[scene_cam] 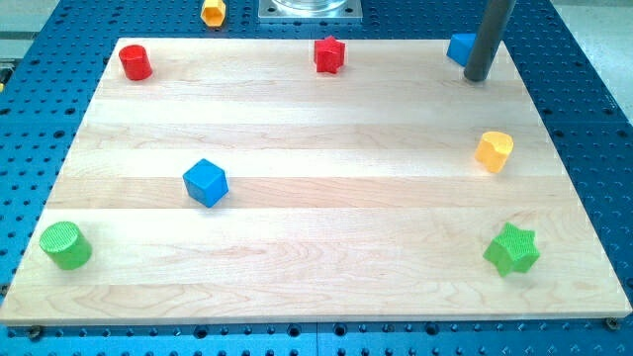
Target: Slide the yellow heart diagonal to the top left of the green star
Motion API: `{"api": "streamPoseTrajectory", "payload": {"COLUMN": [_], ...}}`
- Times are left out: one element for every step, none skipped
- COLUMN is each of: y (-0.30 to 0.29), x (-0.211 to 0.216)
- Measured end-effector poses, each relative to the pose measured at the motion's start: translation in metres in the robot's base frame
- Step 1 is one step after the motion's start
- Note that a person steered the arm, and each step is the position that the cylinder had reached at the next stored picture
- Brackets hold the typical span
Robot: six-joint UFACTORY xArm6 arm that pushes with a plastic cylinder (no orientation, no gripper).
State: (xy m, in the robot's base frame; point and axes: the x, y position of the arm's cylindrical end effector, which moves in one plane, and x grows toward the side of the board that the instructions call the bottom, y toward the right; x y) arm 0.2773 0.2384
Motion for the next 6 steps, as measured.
{"api": "streamPoseTrajectory", "payload": {"y": [0.022, 0.024, 0.017, -0.004, -0.014, -0.032], "x": [0.049, 0.099, 0.124, 0.159, 0.164, 0.164]}}
